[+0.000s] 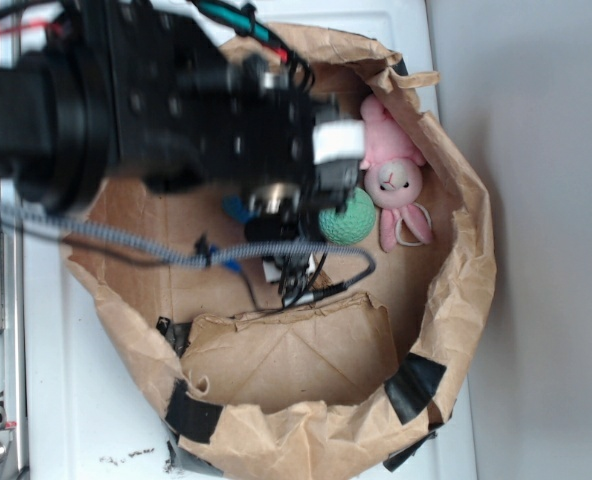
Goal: Grab the blue ball.
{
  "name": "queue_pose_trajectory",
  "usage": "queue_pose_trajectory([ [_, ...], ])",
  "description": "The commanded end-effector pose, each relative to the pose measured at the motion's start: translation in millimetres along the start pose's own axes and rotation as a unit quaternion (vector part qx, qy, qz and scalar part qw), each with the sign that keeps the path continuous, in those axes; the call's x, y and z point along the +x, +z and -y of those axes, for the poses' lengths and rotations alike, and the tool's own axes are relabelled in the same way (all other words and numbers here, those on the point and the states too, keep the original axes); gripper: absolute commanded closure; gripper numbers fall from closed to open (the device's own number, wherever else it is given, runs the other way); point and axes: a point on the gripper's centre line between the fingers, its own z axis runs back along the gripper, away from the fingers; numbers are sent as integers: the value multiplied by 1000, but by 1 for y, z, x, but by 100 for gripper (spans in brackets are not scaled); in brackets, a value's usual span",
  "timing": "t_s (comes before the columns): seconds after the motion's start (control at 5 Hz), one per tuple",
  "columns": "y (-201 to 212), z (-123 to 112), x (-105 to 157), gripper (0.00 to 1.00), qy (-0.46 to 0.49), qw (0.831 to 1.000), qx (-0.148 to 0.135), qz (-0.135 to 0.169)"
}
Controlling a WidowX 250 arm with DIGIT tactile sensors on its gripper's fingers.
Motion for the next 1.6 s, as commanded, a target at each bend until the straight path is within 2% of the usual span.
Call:
queue_pose_trajectory([
  [0.0,-11,-9,10,0,-23,999,-21,21],
  [0.2,-10,-13,-4,0,-48,998,-27,40],
  [0.4,-17,-15,-6,78,-59,996,-30,51],
  [0.6,-14,-11,-3,100,-56,996,-31,61],
  [1.2,5,-13,2,100,-43,994,-61,77],
  [1.4,53,-8,15,100,24,996,-73,45],
])
